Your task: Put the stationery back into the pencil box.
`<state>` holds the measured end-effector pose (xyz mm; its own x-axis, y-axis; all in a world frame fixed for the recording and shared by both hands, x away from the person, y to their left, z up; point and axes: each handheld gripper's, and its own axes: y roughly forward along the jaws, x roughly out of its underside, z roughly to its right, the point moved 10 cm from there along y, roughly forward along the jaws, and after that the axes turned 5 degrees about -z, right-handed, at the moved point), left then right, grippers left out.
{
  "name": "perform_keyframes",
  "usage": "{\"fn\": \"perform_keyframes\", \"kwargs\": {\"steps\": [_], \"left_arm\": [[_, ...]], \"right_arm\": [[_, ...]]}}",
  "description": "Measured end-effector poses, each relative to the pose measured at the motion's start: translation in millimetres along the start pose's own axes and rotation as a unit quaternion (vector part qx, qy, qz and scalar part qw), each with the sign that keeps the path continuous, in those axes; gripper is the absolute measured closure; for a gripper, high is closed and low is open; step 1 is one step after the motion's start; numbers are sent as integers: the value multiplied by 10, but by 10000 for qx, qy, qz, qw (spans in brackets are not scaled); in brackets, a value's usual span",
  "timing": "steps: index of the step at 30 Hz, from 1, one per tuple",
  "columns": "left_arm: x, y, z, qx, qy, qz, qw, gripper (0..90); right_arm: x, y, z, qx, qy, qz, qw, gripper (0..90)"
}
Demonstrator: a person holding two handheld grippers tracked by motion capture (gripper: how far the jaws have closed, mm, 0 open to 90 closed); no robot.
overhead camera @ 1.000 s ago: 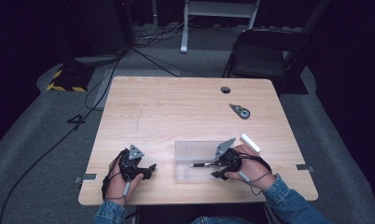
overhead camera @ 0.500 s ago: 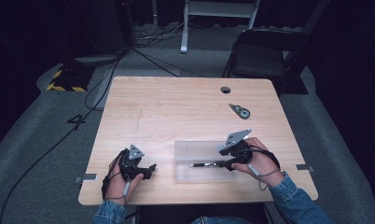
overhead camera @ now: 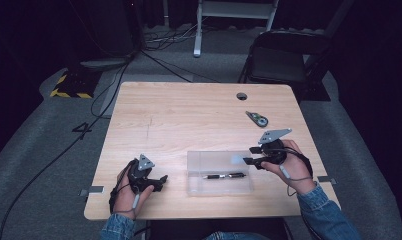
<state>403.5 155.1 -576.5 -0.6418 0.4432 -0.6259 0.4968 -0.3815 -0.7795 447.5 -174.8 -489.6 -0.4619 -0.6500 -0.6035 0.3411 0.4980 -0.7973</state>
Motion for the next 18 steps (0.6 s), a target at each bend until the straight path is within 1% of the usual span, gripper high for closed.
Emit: {"fn": "perform_keyframes", "kwargs": {"steps": [1,3,4,9,11,13,14,16,18], "left_arm": [[-3,2,1,-5,-17,12,10000,156],[-4,3,-3,-11,-1,10,10000,156],[-3,3,0,-7,-20,9,10000,157],[0,0,2,3,-14,-6,10000,156],[3,-4,-7,-25,19,-7,10000,156],[7,-5,-2,-29,-35,19,10000,156],[13,-12,-6,-30,-6,4,10000,157],[24,-18,-5,-43,-40,14,10000,156],[25,-20,-11,-56,-16,13,10000,156]], "right_arm": [[9,-21,55,49,86,37,9999,492],[7,-41,127,119,175,100,9997,491],[6,-51,189,171,266,138,9994,484],[-6,-59,426,392,474,254,9978,451],[-26,-62,536,491,552,304,9968,444],[-37,-55,654,577,633,318,9958,437],[-44,-52,714,615,672,327,9953,433],[-57,-45,833,708,751,338,9941,415],[-77,-34,941,781,838,365,9928,401]]}}
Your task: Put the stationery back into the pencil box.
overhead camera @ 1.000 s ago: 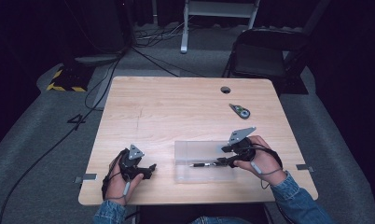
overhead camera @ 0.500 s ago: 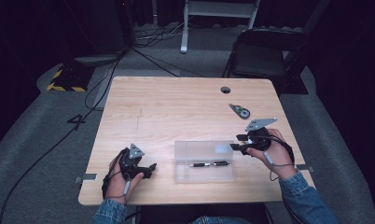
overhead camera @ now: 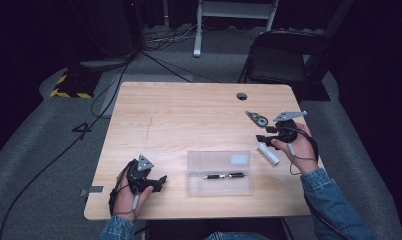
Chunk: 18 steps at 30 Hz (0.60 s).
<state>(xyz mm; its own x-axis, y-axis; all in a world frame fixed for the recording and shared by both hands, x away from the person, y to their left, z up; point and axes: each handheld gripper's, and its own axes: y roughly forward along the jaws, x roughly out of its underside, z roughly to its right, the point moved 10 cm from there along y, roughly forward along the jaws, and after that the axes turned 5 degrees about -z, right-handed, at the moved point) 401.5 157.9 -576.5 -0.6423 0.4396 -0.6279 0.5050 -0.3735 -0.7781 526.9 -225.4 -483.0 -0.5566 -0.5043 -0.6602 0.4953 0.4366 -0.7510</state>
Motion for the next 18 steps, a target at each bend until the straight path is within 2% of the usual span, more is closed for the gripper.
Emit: {"fn": "perform_keyframes", "kwargs": {"steps": [5,13,14,18], "left_arm": [[-1,3,7,9,-51,24,10000,156],[0,1,4,2,-50,23,10000,156],[0,1,4,0,-48,22,10000,156],[1,1,4,-2,-48,23,10000,156]], "right_arm": [[-76,108,187,89,105,-13,9999,391],[-195,253,343,153,110,-4,9998,389],[-229,307,404,181,110,-8,9998,389],[-281,398,501,229,152,14,9996,390]]}}
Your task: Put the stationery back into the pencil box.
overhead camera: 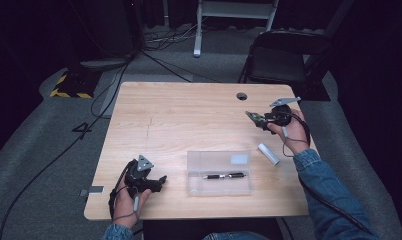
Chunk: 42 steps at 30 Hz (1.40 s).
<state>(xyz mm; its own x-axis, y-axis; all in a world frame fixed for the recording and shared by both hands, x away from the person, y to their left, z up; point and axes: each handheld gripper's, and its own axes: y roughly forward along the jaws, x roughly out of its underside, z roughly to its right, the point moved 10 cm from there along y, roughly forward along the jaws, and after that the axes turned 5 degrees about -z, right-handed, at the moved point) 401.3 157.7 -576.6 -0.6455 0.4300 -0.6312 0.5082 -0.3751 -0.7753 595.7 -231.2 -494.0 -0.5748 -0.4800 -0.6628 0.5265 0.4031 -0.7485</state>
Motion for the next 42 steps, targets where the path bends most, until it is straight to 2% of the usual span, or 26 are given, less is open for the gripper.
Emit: {"fn": "perform_keyframes", "kwargs": {"steps": [6,10,17,23,28,38,42], "left_arm": [[10,-8,-2,-4,-19,-39,10000,156],[6,-6,-13,-28,-18,-20,10000,155],[17,-13,-14,-40,-54,-36,10000,155],[13,-10,-17,-47,-67,-21,10000,155],[10,-8,-19,-58,-77,-15,10000,152],[9,-7,-21,-60,-70,-12,10000,152],[10,-8,-19,-57,-77,-15,10000,152]], "right_arm": [[-46,146,110,67,44,17,10000,387],[-47,312,211,149,149,-9,9998,379],[-62,502,289,219,214,-28,9995,371],[-31,655,369,309,276,-164,9990,371],[31,750,435,371,361,-311,9982,360],[135,844,469,334,459,-449,9974,346],[135,850,474,310,531,-394,9973,350]]}}
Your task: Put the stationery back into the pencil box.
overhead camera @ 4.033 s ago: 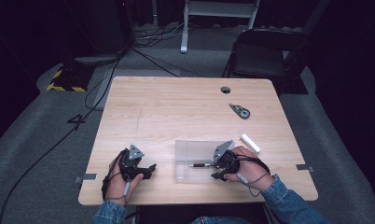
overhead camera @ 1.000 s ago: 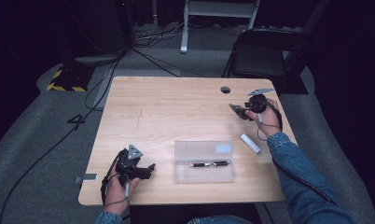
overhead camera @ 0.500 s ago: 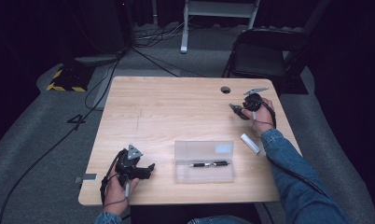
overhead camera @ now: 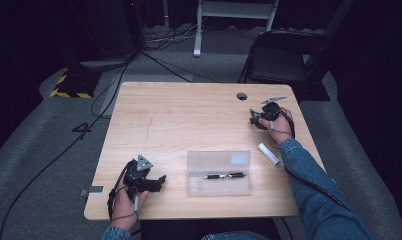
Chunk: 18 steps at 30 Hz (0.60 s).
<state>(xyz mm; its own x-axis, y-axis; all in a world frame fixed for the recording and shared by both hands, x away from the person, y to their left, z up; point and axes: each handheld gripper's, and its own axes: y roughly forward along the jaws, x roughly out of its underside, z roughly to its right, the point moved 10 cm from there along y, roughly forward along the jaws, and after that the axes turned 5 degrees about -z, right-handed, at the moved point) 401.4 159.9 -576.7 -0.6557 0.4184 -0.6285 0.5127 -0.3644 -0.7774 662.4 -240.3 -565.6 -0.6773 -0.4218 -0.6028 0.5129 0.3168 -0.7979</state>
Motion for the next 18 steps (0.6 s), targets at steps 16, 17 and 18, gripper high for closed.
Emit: {"fn": "perform_keyframes", "kwargs": {"steps": [16,17,18], "left_arm": [[1,-2,-2,-6,8,-10,10000,152],[-1,0,-2,-5,12,1,10000,152],[2,-1,0,0,-1,-7,10000,152]], "right_arm": [[-46,3,-9,-45,-123,-121,9998,504],[-41,-2,-16,-48,-127,-142,9998,506],[-38,-6,-21,-49,-140,-151,9998,507]]}}
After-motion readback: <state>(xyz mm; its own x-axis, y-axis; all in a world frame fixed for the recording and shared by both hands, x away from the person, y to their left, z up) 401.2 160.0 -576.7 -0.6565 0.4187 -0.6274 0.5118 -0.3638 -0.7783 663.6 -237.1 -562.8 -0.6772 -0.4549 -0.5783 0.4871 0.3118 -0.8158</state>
